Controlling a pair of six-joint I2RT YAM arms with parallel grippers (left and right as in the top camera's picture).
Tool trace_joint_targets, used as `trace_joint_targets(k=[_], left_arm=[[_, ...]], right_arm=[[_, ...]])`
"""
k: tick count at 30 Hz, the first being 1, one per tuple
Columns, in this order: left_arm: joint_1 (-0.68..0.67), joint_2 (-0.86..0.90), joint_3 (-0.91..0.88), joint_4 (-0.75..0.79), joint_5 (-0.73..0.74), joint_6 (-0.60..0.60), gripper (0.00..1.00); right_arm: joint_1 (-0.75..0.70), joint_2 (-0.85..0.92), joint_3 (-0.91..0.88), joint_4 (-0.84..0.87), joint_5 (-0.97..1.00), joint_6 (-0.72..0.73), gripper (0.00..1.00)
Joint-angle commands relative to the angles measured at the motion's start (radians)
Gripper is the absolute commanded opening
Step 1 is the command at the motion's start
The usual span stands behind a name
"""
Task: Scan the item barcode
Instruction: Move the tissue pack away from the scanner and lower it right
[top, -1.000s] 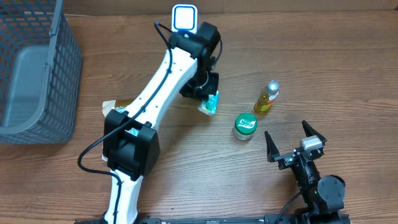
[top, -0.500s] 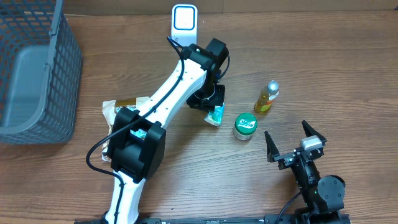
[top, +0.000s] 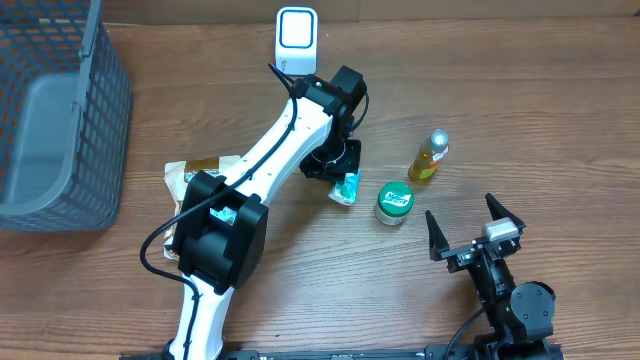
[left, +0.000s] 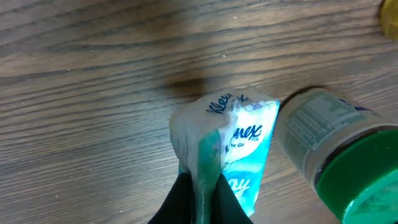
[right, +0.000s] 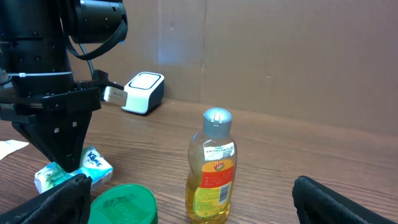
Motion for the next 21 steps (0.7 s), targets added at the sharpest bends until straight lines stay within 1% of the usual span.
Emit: trace_joint_targets(k=[1, 13, 21], left_arm=[[-0.004, 0.005, -0.005, 0.004, 0.034, -0.014, 0.05], [-0.005, 0.005, -0.005, 0.003, 0.034, -0.014, 0.05], [-0.032, 0.005, -0.005, 0.000, 0.037, -0.013, 0.06]], right_arm=[[-0.003, -0.010, -0.011, 0.003, 0.006, 0.002, 1.00], [-0.003, -0.010, -0.011, 0.003, 0.006, 0.002, 1.00], [-0.003, -0.010, -0.011, 0.003, 0.006, 0.002, 1.00]])
